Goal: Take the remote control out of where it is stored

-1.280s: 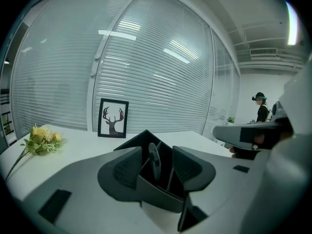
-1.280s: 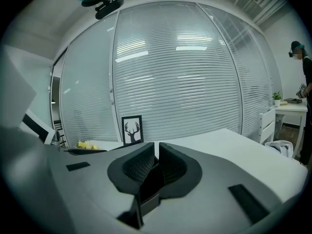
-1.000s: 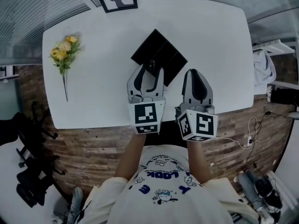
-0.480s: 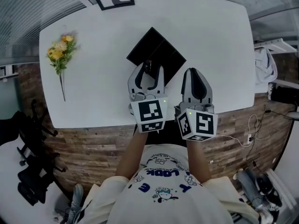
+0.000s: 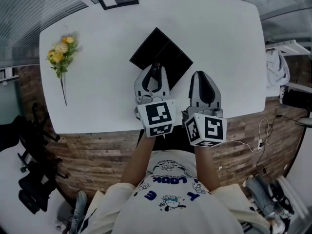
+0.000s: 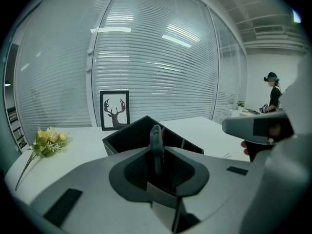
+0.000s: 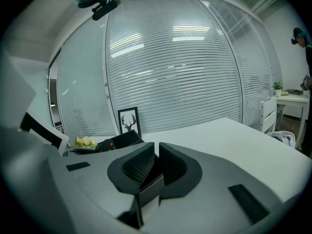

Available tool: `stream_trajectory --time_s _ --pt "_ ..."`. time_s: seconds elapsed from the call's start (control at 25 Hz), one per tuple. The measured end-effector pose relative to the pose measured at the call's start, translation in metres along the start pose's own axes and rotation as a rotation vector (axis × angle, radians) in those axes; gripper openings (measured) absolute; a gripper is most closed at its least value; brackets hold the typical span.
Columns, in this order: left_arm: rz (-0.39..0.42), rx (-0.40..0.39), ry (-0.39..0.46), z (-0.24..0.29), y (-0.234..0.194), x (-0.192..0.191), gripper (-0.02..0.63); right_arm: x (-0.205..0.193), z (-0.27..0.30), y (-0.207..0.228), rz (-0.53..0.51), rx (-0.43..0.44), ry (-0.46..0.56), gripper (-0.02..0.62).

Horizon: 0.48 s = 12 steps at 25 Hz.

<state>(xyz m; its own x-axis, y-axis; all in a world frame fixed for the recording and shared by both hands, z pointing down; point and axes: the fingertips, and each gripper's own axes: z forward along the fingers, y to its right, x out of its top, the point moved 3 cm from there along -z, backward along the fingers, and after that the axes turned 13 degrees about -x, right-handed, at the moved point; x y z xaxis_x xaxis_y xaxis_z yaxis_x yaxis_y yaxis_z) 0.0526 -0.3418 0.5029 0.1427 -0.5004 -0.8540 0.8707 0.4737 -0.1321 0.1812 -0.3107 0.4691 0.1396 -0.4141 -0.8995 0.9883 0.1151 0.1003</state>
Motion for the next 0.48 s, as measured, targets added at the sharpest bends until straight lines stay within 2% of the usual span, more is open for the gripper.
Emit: stream_trajectory --time_s 0.24,0.48 --pt "-0.018 -0.026 -0.004 -0.001 0.002 0.0 0.069 0.001 0.0 -0.001 0.003 0.004 0.007 0.048" --pt "-0.024 -0.035 0.035 -0.012 0.001 0.013 0.069 0.009 -0.003 -0.007 0.002 0.014 0.027 0.048"
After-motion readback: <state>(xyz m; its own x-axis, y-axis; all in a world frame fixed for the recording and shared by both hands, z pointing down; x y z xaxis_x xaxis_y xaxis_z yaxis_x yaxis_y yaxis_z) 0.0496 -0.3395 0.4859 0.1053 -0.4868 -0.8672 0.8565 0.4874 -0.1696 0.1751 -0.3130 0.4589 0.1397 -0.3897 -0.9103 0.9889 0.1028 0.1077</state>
